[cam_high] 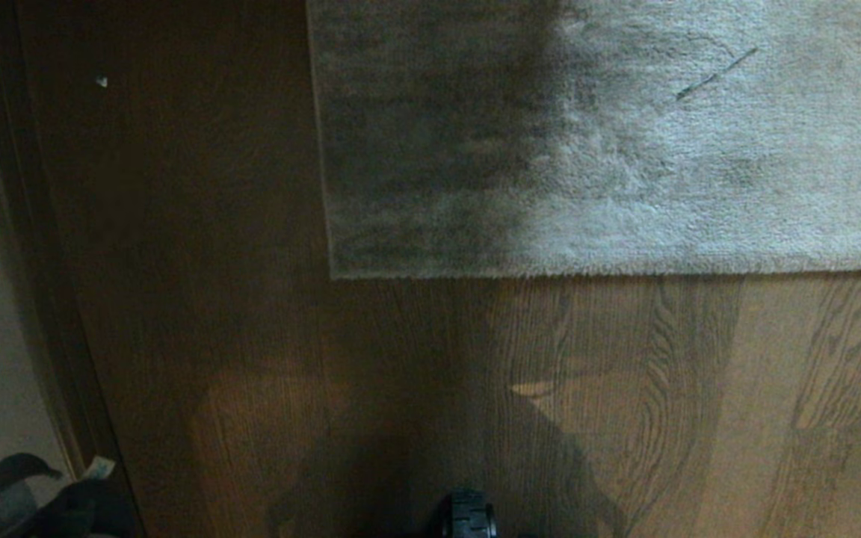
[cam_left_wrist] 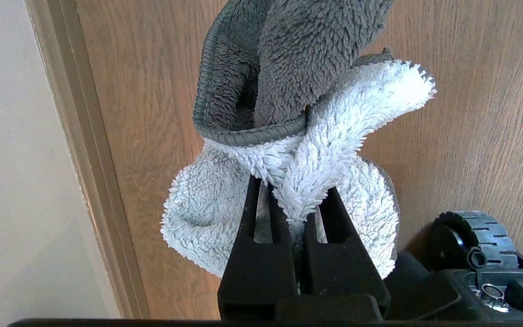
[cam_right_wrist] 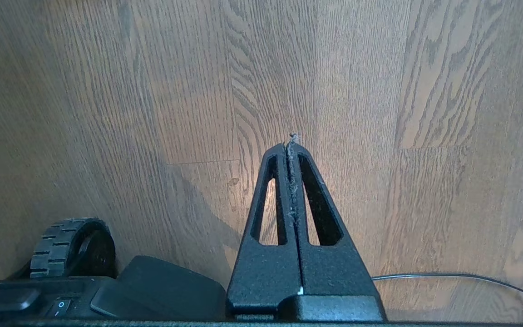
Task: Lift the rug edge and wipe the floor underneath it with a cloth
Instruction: Lift up the carpet
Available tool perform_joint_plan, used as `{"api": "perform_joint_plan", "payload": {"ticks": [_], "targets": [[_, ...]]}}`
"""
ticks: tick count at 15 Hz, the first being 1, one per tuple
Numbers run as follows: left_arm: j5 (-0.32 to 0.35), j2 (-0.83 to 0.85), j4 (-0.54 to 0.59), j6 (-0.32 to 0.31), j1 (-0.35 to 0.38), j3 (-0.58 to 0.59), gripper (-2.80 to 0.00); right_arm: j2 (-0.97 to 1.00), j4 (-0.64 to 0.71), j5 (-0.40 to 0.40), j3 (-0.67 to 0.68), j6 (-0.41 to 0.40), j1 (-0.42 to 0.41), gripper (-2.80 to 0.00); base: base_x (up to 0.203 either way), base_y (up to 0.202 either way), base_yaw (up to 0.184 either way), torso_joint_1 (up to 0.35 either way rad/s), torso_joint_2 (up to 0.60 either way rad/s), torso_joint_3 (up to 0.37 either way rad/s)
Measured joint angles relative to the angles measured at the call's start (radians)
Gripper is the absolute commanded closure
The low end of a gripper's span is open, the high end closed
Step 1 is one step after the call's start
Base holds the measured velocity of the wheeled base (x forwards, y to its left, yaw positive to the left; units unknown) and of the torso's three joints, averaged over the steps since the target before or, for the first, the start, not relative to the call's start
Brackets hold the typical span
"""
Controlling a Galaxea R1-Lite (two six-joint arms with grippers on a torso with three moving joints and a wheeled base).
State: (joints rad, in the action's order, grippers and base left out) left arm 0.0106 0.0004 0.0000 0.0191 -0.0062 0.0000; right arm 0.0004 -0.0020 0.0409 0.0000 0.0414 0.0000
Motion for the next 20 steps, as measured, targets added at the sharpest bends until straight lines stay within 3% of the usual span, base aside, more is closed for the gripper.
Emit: {"api": "perform_joint_plan", "payload": {"ticks": [4,9,13,15,20], "targets": [[0.000,0.000,0.000,0.000,0.000,0.000,0.00,0.000,-0.053,-0.023,-0.001,-0.022,0.000,0.00,0.000,0.000,0.000,0.000,0.00,0.000],[0.000,0.000,0.000,-0.001,0.000,0.000,0.00,0.078,-0.044,-0.287,-0.118,-0.043,0.000,0.00,0.000,0.000,0.000,0.000,0.00,0.000],[0.000,0.000,0.000,-0.001,0.000,0.000,0.00,0.313,-0.038,-0.375,-0.253,-0.047,0.081,0.00,0.000,0.000,0.000,0.000,0.00,0.000],[0.000,0.000,0.000,0.000,0.000,0.000,0.00,0.458,-0.060,-0.384,-0.290,0.004,0.138,0.00,0.000,0.000,0.000,0.000,0.00,0.000],[0.000,0.000,0.000,-0.001,0.000,0.000,0.00,0.850,-0.205,-0.389,-0.288,0.221,0.328,0.00,0.000,0.000,0.000,0.000,0.00,0.000]]}}
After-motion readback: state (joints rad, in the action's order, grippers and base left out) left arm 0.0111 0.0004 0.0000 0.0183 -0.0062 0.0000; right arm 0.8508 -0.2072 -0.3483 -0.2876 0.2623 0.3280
